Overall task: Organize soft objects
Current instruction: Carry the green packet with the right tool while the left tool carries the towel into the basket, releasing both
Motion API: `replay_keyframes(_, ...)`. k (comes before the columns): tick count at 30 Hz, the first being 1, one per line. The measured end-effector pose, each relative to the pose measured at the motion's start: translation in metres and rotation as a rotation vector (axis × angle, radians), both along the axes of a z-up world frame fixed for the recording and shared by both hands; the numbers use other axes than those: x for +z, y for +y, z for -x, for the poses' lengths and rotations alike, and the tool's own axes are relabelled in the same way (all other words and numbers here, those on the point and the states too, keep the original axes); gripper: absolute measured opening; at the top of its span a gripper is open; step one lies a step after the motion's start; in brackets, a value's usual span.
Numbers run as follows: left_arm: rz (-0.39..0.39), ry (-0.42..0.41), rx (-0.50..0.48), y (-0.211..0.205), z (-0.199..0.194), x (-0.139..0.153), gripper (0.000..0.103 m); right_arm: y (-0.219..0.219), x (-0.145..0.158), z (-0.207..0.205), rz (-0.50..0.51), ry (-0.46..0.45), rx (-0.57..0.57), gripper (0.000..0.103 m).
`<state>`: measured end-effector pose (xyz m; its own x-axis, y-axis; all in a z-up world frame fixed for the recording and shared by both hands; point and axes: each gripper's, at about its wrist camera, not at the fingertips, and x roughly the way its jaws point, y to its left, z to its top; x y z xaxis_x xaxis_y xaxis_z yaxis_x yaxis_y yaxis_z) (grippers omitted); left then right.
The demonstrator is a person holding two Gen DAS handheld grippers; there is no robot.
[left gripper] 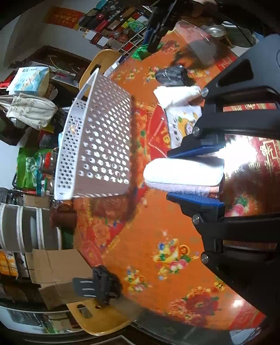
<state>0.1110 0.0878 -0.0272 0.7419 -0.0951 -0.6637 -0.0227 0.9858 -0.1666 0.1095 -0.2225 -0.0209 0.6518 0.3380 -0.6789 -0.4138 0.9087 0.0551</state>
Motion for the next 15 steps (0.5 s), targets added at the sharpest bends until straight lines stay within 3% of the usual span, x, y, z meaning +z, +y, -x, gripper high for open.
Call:
replay_keyframes(9,-0.048,-0.084,-0.025,-0.009,-0.012,0.055,0.03,0.007,0.054,-0.014,0.009,-0.106,0.008,0.04)
replay_keyframes(15,-0.061,-0.142,-0.055,-0.007,-0.04,0.105,0.03,0.009,0.089,-0.035,-0.017,-0.143,0.032,0.04)
